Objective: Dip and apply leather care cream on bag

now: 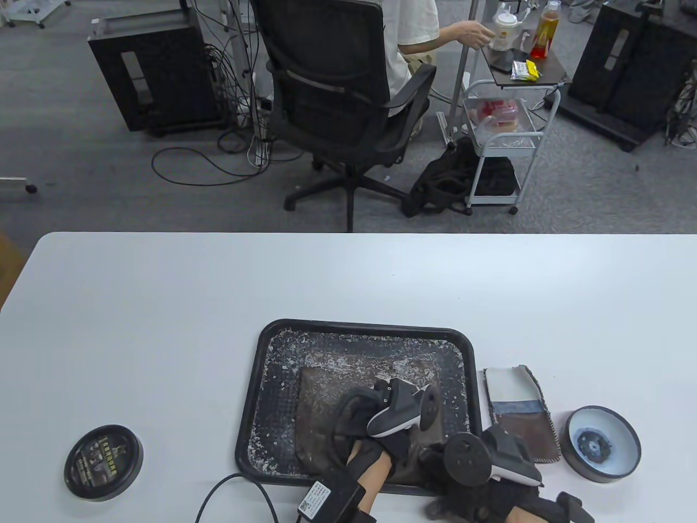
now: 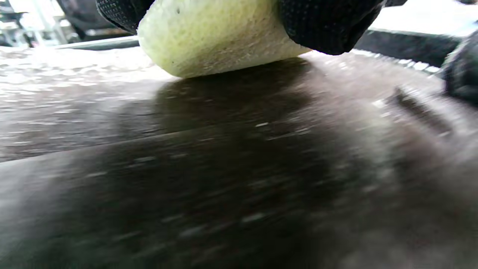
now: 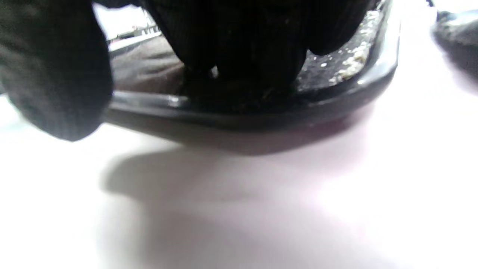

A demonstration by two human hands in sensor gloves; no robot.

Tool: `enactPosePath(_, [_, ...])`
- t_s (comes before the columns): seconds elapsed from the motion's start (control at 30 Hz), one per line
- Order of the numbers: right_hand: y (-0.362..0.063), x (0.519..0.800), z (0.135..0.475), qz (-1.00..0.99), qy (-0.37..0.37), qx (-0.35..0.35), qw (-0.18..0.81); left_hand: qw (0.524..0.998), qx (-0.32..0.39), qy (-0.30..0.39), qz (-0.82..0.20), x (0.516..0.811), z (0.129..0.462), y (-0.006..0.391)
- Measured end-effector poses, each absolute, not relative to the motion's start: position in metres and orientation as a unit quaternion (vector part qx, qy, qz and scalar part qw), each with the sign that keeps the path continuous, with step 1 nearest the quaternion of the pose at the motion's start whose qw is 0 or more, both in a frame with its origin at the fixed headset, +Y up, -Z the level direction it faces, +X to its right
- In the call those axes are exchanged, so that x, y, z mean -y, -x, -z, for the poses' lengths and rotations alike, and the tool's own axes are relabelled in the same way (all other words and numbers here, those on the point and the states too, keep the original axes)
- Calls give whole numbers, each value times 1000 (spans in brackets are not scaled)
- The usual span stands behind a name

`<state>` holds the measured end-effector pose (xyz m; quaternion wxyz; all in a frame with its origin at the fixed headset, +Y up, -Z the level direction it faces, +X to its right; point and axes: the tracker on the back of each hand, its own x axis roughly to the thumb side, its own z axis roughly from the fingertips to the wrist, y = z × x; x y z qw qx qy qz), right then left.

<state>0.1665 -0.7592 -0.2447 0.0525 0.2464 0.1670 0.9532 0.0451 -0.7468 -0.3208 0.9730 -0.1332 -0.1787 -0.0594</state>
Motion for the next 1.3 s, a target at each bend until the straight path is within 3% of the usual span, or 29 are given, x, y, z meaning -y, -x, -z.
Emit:
enactPosePath(0.17, [-156, 758, 244, -964, -236, -119, 6, 963, 229, 143, 3, 754, 321, -56])
enactPosePath(0.43, [-158, 756, 247, -969, -218, -113, 16, 959, 237, 149, 41, 753, 322, -38])
enactPosePath(0.57, [-159, 755, 247, -970, -213, -114, 20, 960, 210, 159, 100, 751, 318, -13])
enactPosePath(0.97, [-159, 755, 248, -971, -206, -117, 26, 974, 107, 168, 109, 741, 300, 93])
enactPosePath(1.17, [-162, 754, 250, -972, -200, -112, 39, 969, 10, 211, 130, 743, 296, 125])
enactPosePath(1.3, [-165, 753, 251, -972, -197, -114, 49, 979, 32, 177, 100, 743, 295, 122])
